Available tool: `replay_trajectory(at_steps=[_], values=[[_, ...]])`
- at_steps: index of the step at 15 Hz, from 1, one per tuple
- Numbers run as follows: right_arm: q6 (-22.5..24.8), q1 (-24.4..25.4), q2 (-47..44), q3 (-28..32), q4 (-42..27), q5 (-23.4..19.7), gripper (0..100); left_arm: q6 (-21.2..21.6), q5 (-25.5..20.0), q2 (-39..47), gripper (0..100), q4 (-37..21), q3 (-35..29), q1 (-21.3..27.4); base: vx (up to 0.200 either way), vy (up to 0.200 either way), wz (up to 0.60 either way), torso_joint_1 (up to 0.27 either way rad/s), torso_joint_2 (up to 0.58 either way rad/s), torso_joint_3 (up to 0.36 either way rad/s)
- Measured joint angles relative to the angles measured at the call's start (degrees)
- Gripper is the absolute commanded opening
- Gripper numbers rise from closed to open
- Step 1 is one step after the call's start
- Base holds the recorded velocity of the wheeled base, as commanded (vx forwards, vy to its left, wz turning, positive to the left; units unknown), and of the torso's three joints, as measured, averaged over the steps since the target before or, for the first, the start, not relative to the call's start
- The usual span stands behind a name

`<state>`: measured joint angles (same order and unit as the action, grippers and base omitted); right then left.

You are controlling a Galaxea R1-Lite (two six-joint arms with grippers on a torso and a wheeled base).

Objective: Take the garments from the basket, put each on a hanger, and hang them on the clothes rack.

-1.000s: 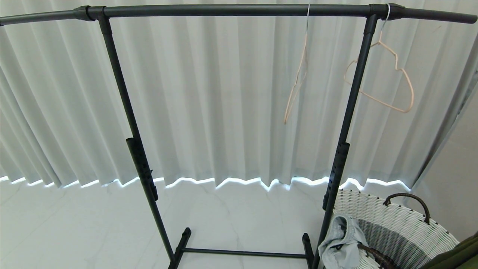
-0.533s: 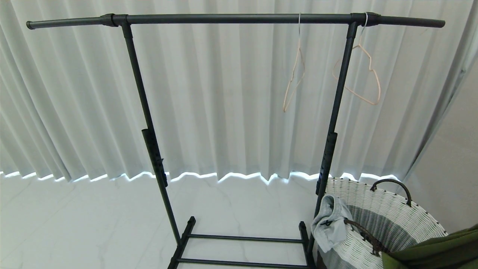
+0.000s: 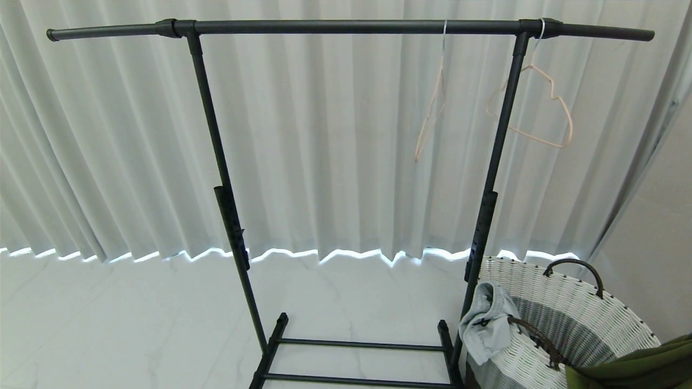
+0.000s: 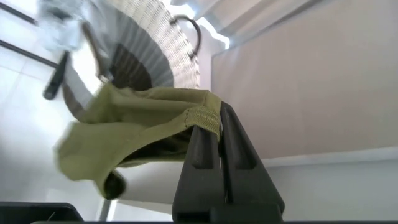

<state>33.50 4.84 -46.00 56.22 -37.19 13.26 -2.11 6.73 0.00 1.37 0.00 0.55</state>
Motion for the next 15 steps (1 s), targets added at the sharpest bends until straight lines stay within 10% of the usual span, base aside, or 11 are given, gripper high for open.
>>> replay_trajectory(at_steps=[8,15], values=[[-1.49,4.23,-1.22,-0.24,0.05,-0.57,0,-0.13,-0.06,0.00,100,0.05,0.00,-0.02,0.000,0.075,0.00,0.001,0.00,0.000],[-14.98,23.25,-7.67,0.41,0.90,-0.87,0,6.67,-3.69,0.00,100,-0.02,0.00,-0.04,0.000,0.000,0.00,0.000,0.00,0.000]])
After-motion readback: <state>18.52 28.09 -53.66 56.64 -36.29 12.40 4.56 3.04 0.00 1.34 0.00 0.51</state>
